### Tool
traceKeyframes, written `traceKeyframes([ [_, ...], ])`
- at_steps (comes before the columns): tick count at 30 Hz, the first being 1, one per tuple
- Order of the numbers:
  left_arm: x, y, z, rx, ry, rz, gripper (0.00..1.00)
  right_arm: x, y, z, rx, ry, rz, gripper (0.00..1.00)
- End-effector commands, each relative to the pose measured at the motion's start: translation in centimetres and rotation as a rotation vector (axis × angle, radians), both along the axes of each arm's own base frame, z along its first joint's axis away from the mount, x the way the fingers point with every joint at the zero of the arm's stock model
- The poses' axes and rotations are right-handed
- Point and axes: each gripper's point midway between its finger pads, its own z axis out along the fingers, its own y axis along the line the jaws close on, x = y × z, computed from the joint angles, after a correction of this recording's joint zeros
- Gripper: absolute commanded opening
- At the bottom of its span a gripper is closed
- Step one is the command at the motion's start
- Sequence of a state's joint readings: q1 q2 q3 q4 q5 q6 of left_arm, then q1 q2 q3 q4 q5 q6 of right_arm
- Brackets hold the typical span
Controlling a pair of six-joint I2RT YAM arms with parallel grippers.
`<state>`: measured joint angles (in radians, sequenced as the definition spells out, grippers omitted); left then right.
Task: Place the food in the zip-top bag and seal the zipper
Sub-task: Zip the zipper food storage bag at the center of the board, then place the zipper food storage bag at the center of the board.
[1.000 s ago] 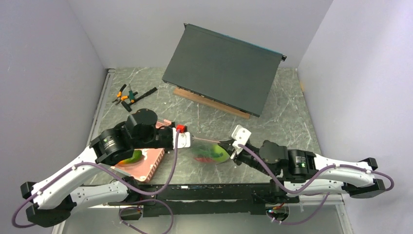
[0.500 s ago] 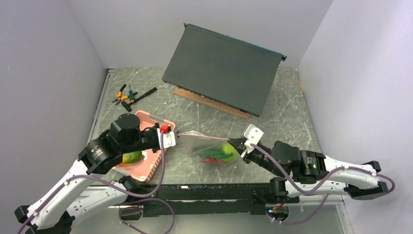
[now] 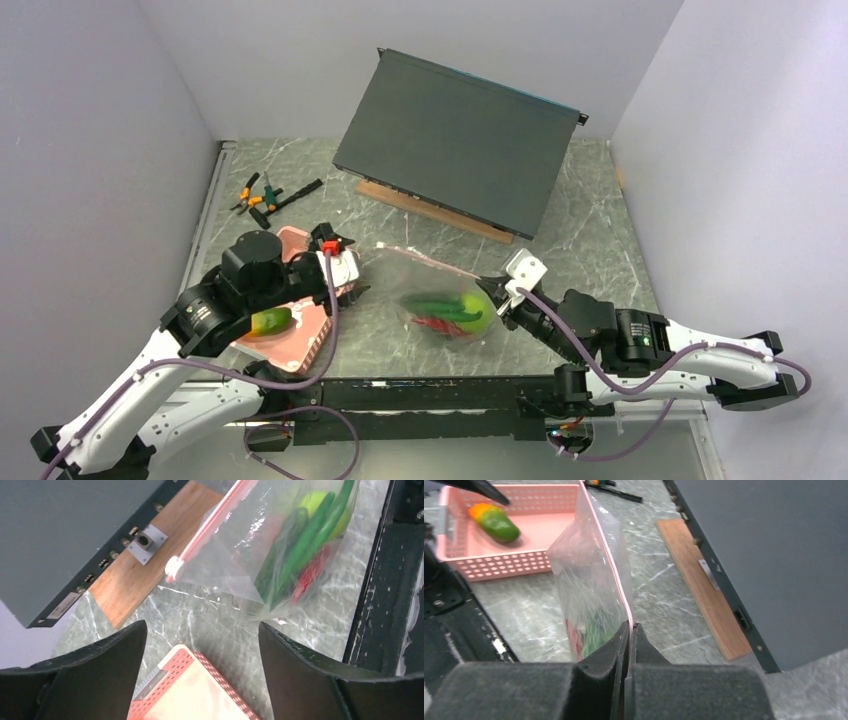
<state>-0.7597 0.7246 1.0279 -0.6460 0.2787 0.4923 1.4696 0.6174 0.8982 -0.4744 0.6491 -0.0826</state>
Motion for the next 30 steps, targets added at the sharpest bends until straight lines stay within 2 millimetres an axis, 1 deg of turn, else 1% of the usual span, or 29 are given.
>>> traceKeyframes([
  [1, 0.2, 0.8, 5.8, -0.211, -0.058, 0.095, 0.91, 2.4, -2.9, 2.1, 0.048, -0.022, -0.219, 0.00],
  [3, 0.1, 1.2, 7.1, -0.273, -0.046, 0.130, 0.94, 3.0, -4.2, 2.6, 0.063, -0.036, -0.286, 0.00],
  [6, -0.2, 1.7, 8.5, -0.350, -0.023, 0.162, 0.95, 3.8, -6.5, 3.2, 0.059, -0.063, -0.388, 0.00],
  [9, -0.8, 2.1, 9.5, -0.420, -0.004, 0.174, 0.96, 4.2, -9.1, 4.0, 0.056, -0.090, -0.469, 0.00],
  [13, -1.3, 3.1, 10.0, -0.517, 0.022, 0.219, 0.96, 4.3, -13.2, 5.5, 0.082, -0.103, -0.535, 0.00],
  [15, -1.6, 3.8, 10.0, -0.560, 0.038, 0.246, 0.97, 4.1, -14.2, 6.0, 0.102, -0.099, -0.517, 0.00],
  [17, -2.1, 4.2, 10.0, -0.595, 0.062, 0.250, 0.98, 3.6, -13.9, 6.1, 0.137, -0.074, -0.452, 0.00],
  [19, -3.0, 4.6, 10.1, -0.636, 0.112, 0.255, 0.99, 3.0, -12.0, 5.5, 0.148, -0.043, -0.369, 0.00],
  [20, -3.2, 4.9, 9.7, -0.642, 0.152, 0.273, 0.98, 2.7, -10.5, 5.0, 0.146, -0.029, -0.328, 0.00],
  [21, -3.5, 5.3, 9.6, -0.660, 0.185, 0.293, 0.98, 2.4, -8.8, 4.0, 0.128, -0.012, -0.291, 0.00],
  [22, -3.9, 5.6, 9.5, -0.688, 0.236, 0.316, 0.98, 2.2, -6.7, 2.4, 0.095, 0.014, -0.265, 0.00],
  [24, -4.3, 6.3, 9.1, -0.726, 0.317, 0.366, 0.99, 1.9, -3.1, 0.0, 0.084, 0.069, -0.235, 0.00],
  [27, -5.4, 6.9, 8.6, -0.746, 0.407, 0.390, 1.00, 1.7, 2.2, -4.1, 0.089, 0.150, -0.218, 0.00],
  [28, -5.7, 7.2, 8.4, -0.750, 0.432, 0.400, 1.00, 1.8, 3.5, -5.2, 0.091, 0.167, -0.230, 0.00],
  [30, -6.4, 7.6, 8.1, -0.759, 0.486, 0.422, 1.00, 2.2, 5.6, -7.1, 0.107, 0.203, -0.279, 0.00],
])
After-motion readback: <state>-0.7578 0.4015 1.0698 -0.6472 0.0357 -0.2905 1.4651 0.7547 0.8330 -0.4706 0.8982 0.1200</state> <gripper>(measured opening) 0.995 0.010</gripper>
